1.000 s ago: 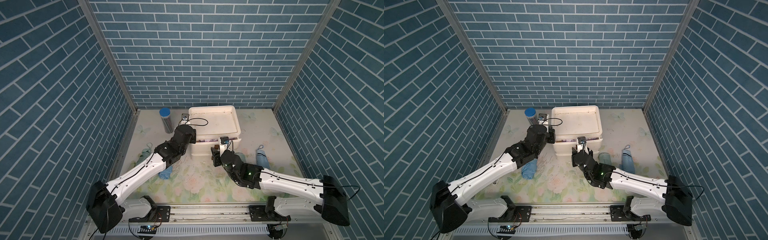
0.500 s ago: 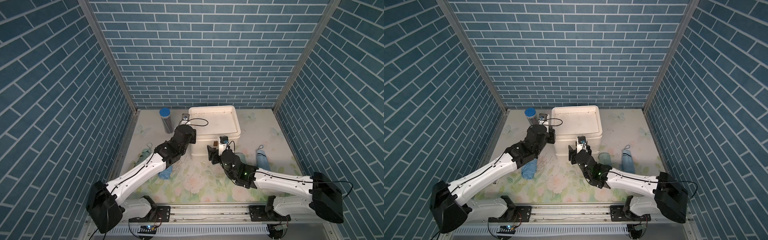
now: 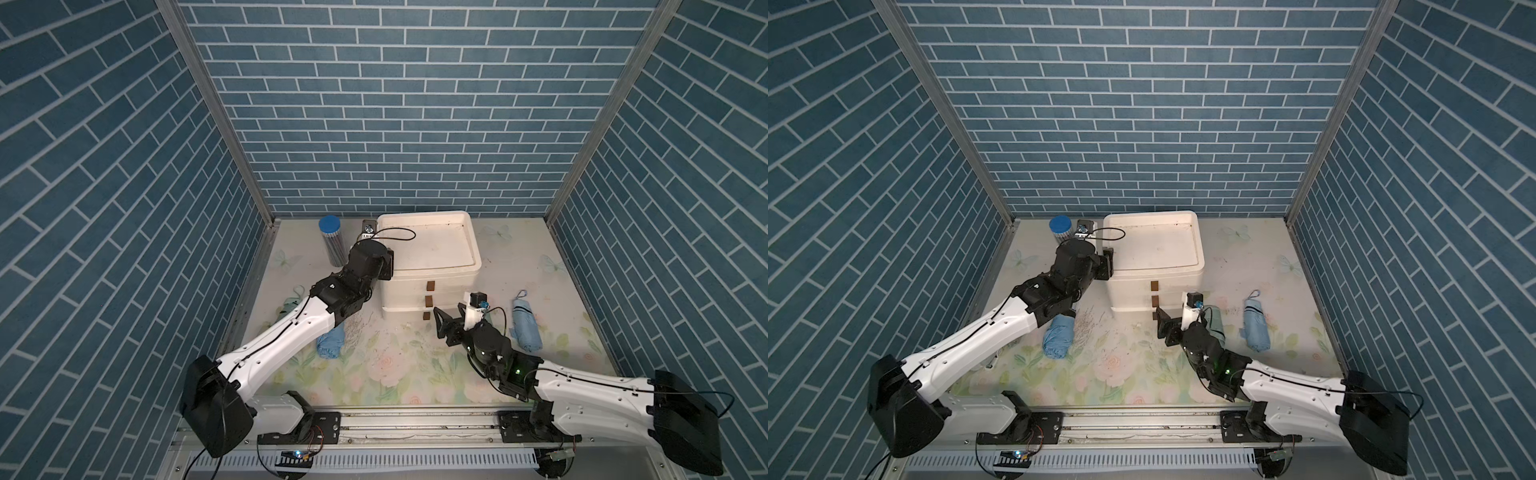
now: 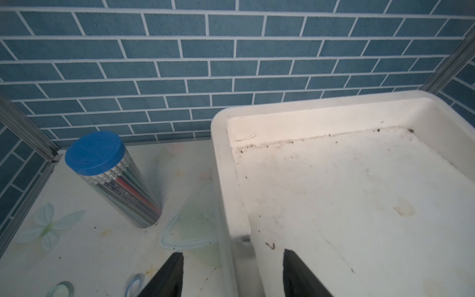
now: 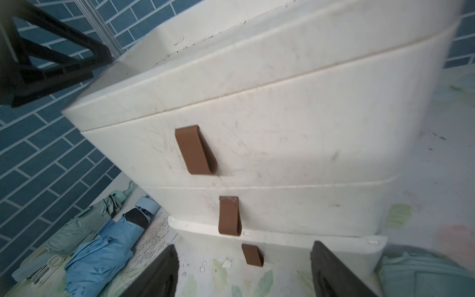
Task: Place the umbrella in the drawer by color
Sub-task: Close the drawer in the storage box, then open the drawer in the storage box.
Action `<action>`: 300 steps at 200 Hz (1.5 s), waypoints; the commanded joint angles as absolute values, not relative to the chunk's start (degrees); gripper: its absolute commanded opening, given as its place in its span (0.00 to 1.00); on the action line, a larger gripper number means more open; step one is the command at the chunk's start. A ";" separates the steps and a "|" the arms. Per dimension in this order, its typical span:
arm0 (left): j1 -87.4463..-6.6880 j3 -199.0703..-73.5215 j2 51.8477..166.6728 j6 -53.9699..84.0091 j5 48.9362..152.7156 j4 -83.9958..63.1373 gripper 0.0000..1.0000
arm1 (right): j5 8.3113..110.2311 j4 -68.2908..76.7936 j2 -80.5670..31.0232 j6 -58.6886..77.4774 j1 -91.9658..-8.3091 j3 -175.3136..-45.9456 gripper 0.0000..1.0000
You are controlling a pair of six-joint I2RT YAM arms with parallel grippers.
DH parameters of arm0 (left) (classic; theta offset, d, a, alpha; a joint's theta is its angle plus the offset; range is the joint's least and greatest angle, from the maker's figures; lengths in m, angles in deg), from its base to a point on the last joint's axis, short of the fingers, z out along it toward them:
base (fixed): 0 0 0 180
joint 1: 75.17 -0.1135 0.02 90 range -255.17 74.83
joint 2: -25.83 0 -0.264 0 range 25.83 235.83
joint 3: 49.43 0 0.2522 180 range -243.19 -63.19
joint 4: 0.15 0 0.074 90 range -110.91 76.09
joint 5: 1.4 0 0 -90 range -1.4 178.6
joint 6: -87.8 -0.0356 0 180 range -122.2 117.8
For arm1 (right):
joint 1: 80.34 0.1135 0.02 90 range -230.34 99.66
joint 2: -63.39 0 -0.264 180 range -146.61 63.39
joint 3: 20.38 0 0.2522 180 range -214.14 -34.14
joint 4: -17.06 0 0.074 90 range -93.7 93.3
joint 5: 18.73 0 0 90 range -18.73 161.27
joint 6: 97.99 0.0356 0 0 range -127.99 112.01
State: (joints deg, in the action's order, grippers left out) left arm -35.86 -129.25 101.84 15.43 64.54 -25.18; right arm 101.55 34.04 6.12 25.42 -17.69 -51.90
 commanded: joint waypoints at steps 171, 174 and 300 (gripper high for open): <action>-36.92 -127.18 105.70 16.97 64.34 -23.41 0.32 | 73.25 80.92 -20.01 45.97 -30.54 -46.88 0.61; -36.90 -127.14 105.71 16.82 64.43 -23.44 0.31 | 73.17 80.91 -20.32 45.97 -30.60 -47.27 0.61; -36.49 -127.81 104.94 22.69 67.08 -25.64 0.14 | 71.04 83.82 -27.69 53.07 -31.12 -50.82 0.50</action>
